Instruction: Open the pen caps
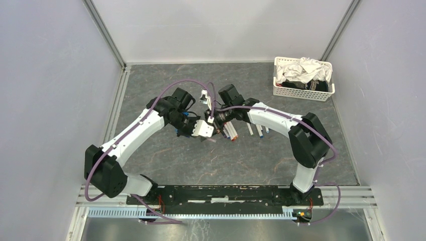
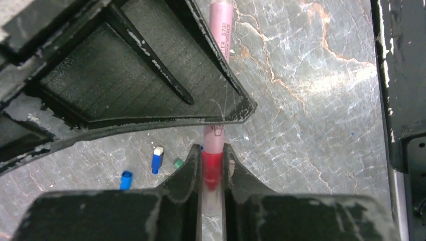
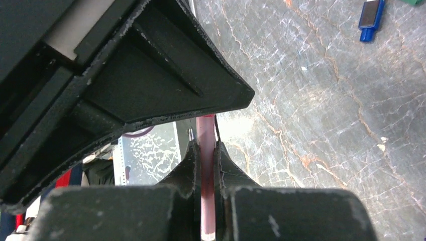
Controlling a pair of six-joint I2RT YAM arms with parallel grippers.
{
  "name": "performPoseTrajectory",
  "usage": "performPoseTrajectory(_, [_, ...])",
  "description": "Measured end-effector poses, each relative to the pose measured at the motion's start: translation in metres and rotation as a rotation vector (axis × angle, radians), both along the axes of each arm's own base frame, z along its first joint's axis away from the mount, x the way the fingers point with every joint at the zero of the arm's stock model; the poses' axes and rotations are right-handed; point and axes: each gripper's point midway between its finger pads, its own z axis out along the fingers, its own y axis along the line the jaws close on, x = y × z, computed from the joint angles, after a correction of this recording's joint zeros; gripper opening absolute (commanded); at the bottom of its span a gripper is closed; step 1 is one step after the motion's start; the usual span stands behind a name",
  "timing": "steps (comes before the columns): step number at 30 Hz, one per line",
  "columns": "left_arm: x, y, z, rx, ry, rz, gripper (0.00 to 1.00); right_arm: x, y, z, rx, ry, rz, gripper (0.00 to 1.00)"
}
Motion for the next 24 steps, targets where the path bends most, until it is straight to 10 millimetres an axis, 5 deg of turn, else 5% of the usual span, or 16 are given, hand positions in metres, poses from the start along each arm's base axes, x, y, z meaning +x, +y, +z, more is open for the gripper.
performPoseTrajectory(5, [-0.004,0.001,-0.004,0.021,0.006,-0.018,0.02,-0.002,-0.002,-0.003,-0.009,-0.004,0.012,0.00])
performPoseTrajectory(8, [-0.003,0.002,-0.005,0.029,0.002,-0.016,0.02,-0.002,-0.002,-0.004,-0.009,-0.009,0.015,0.20])
performPoseTrajectory(11, [-0.002,0.003,-0.005,0.033,-0.001,-0.014,0.02,-0.001,0.002,-0.004,-0.015,-0.004,0.017,0.26])
performPoseTrajectory(13, [-0.001,0.005,-0.005,0.037,-0.003,-0.009,0.02,0.002,0.009,-0.005,-0.019,0.003,0.019,0.20])
performPoseTrajectory(15, [0.001,0.008,-0.006,0.049,-0.007,-0.001,0.02,0.004,0.016,-0.006,-0.020,0.011,0.021,0.00])
performPoseTrajectory(24, [-0.002,0.013,-0.012,0.076,0.022,0.000,0.02,-0.001,0.014,-0.013,-0.013,-0.005,0.039,0.00])
